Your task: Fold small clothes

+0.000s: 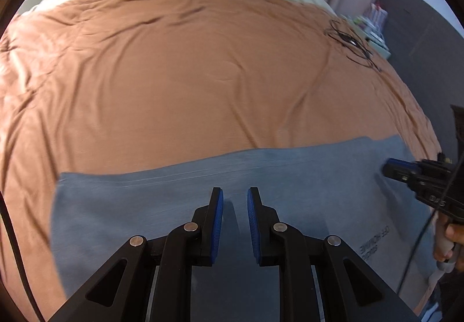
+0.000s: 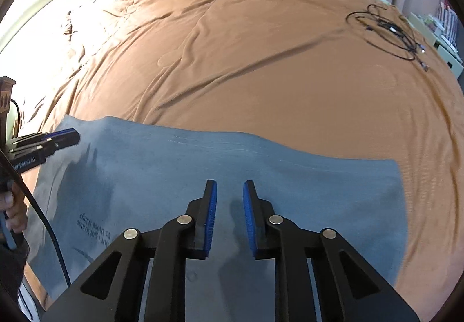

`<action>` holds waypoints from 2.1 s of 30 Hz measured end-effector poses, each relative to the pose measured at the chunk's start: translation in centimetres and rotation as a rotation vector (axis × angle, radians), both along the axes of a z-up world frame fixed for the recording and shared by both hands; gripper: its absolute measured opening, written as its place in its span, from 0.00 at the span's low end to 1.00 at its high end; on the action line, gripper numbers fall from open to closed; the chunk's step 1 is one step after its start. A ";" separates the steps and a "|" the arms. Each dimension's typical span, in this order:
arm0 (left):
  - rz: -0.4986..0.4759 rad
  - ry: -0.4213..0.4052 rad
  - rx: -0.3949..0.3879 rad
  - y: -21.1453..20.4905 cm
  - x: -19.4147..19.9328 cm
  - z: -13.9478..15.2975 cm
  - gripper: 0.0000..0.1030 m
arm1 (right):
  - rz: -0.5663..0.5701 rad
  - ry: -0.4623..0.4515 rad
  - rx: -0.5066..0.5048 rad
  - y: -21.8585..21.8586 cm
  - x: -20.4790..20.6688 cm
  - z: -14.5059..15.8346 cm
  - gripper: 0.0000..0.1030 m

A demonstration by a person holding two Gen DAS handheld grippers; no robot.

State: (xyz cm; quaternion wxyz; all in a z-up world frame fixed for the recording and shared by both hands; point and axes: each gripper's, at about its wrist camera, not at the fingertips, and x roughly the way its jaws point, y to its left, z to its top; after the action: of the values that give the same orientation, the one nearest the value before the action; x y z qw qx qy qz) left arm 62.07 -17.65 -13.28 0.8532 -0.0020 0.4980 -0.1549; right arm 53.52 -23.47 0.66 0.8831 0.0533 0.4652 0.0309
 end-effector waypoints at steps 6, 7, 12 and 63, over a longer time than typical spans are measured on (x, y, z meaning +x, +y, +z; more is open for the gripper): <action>-0.008 0.028 0.010 -2.0 1.8 -2.0 0.12 | -0.043 0.029 0.039 -0.7 2.5 -1.9 0.05; -0.005 0.031 0.009 -2.2 2.2 -2.2 0.12 | -0.053 0.034 0.044 -0.9 2.9 -2.2 0.05; 0.023 0.023 0.004 -2.5 3.1 -3.0 0.12 | -0.070 0.036 0.050 -0.4 4.7 -3.3 0.05; 0.253 -0.004 0.191 13.7 -2.2 -0.6 0.16 | -0.363 0.030 -0.022 -12.2 -4.3 -2.0 0.07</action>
State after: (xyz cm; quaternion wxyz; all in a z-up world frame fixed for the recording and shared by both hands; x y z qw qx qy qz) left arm 59.82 -3.99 -13.85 0.8632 0.0167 0.5046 0.0021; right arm 49.21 -35.65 -1.39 0.8676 0.1274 0.4613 -0.1350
